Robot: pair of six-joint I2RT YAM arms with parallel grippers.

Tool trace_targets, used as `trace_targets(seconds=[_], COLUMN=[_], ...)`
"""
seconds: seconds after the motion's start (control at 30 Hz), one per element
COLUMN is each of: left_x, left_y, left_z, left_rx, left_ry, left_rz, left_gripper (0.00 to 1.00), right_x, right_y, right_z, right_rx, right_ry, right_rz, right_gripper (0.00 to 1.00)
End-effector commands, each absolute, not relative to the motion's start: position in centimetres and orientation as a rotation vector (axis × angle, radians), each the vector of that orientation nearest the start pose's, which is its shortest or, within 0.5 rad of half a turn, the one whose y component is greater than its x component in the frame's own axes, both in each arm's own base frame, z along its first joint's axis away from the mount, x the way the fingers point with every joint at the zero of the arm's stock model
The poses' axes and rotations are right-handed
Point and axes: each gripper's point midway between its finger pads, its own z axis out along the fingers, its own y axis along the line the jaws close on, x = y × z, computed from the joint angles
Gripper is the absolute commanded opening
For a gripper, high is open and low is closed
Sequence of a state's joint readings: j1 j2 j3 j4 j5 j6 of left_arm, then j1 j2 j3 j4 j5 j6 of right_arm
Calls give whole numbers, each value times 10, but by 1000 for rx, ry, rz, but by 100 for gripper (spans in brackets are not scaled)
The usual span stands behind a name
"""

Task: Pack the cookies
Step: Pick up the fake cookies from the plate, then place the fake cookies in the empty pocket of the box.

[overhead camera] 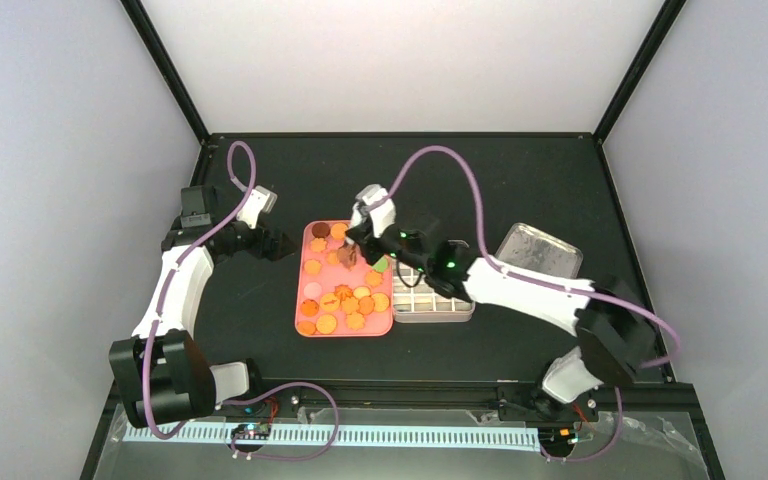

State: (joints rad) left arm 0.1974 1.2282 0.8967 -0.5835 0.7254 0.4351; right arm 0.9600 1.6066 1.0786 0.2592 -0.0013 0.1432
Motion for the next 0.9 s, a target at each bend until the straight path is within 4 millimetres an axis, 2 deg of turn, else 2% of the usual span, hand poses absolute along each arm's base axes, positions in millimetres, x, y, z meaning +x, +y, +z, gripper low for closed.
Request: trace_targets(seconds=[0.0, 0.2, 0.37, 0.5, 0.6, 0.77, 0.87], left_x=[324, 325, 326, 326, 325, 326, 326], left_y=[-49, -50, -52, -53, -53, -53, -53], left_z=[193, 194, 194, 196, 195, 195, 195], left_rx=[580, 580, 583, 586, 586, 586, 587], left_ry=[2162, 2158, 2154, 2146, 2147, 2147, 2147], left_rz=[-547, -557, -570, -577, -580, -580, -582], left_gripper=[98, 98, 98, 98, 98, 98, 98], right_x=[306, 317, 322, 326, 328, 333, 330], right_y=[357, 272, 228, 209, 203, 198, 204], right_z=[278, 274, 264, 257, 260, 259, 254], right_rx=[-628, -481, -397, -355, -344, -348, -370], right_ry=[1683, 1738, 1784, 1804, 1794, 1800, 1803], right_rz=[633, 453, 331, 263, 241, 208, 247], right_gripper=[1, 1, 1, 1, 1, 1, 2])
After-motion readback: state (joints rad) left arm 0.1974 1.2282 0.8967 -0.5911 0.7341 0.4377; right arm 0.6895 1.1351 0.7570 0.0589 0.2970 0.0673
